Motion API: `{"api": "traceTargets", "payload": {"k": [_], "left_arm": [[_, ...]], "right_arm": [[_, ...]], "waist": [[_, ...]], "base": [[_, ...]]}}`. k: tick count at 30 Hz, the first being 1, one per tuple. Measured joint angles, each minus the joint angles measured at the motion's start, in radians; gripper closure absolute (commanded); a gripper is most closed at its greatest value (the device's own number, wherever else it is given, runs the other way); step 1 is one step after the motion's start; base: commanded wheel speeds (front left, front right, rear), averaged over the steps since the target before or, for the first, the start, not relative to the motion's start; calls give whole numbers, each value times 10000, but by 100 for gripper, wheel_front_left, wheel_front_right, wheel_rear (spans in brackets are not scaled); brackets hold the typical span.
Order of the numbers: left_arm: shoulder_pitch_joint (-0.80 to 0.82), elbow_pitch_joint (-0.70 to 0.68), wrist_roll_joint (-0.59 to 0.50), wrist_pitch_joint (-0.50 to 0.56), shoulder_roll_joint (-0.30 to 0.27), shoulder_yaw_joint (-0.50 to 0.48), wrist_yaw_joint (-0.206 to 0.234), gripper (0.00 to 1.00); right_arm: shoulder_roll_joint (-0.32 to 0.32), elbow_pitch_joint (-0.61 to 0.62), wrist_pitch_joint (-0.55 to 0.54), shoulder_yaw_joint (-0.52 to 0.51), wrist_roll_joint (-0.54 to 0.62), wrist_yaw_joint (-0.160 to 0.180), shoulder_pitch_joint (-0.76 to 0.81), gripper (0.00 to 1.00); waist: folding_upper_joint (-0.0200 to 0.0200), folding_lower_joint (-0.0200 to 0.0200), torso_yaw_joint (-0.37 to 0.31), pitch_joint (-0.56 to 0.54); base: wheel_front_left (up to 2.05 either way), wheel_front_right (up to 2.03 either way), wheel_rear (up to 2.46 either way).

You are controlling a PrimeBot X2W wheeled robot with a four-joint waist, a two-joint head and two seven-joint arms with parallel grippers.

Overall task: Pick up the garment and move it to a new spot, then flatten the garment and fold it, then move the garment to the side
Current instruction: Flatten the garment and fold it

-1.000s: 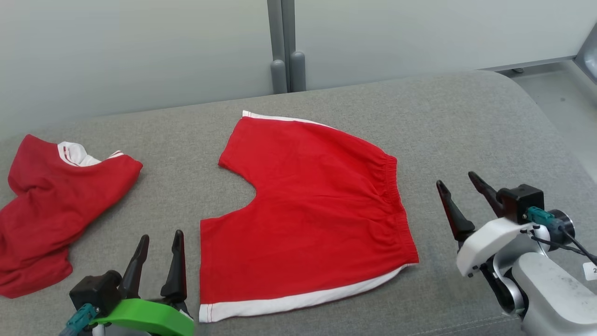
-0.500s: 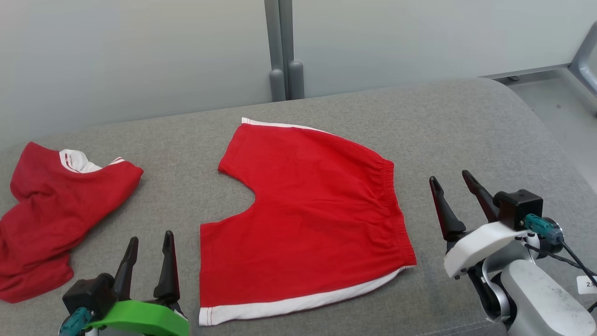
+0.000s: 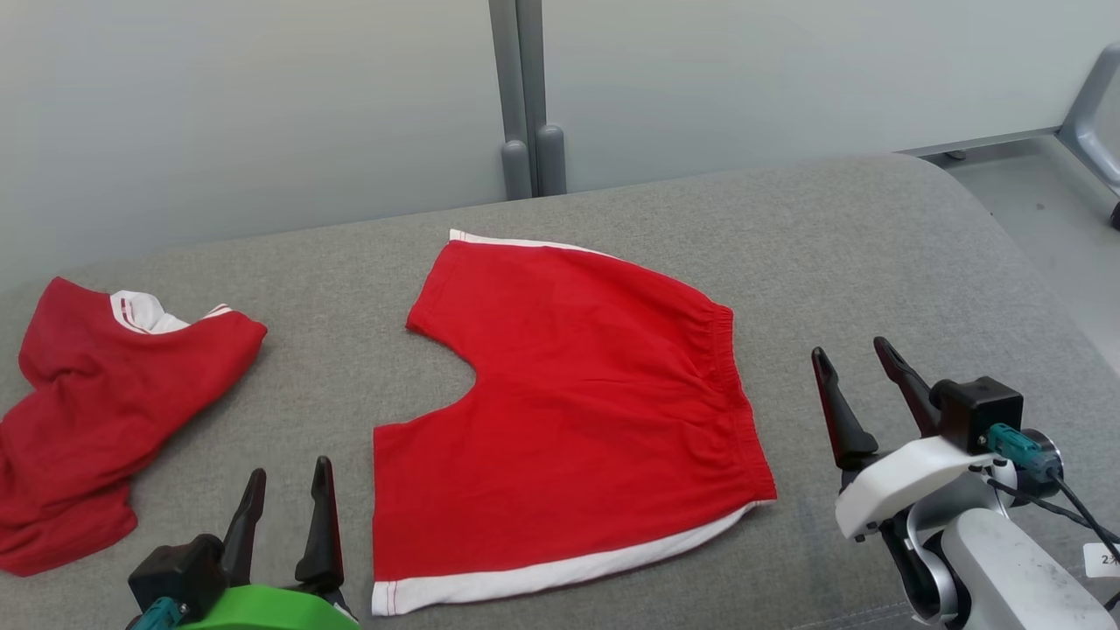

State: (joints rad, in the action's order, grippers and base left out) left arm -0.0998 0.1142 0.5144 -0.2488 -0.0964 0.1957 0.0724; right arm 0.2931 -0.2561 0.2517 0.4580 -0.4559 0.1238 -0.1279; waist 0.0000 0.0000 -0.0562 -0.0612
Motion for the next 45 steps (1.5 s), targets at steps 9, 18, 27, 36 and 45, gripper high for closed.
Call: {"api": "traceTargets", "payload": {"k": [9, 18, 27, 36, 45], "left_arm": [[-270, 92, -86, 0, 48, 111, 0, 0], [-736, 805, -207, 295, -75, 604, -98, 0], [-784, 1555, -301, 633, -90, 1064, -384, 0], [-688, 2332, -535, 732, -86, 1534, -635, 0], [-46, 2838, -531, 675, 56, 1371, -635, 0]], "right_arm": [[-84, 84, 0, -29, 251, 0, 322, 0], [-102, 29, 0, 84, 259, -6, 565, 0], [-84, -128, 0, 332, 351, -182, 756, 0], [-56, -142, 0, 393, 439, -355, 726, 0], [75, -151, 0, 349, 539, -360, 501, 0]], "waist": [[0, 0, 62, -38], [0, 0, 93, 48], [0, 0, 39, 259], [0, 0, -197, 564], [0, 0, -415, 925]], "base": [[0, 0, 0], [0, 0, 0], [0, 0, 0], [0, 0, 0], [0, 0, 0]]}}
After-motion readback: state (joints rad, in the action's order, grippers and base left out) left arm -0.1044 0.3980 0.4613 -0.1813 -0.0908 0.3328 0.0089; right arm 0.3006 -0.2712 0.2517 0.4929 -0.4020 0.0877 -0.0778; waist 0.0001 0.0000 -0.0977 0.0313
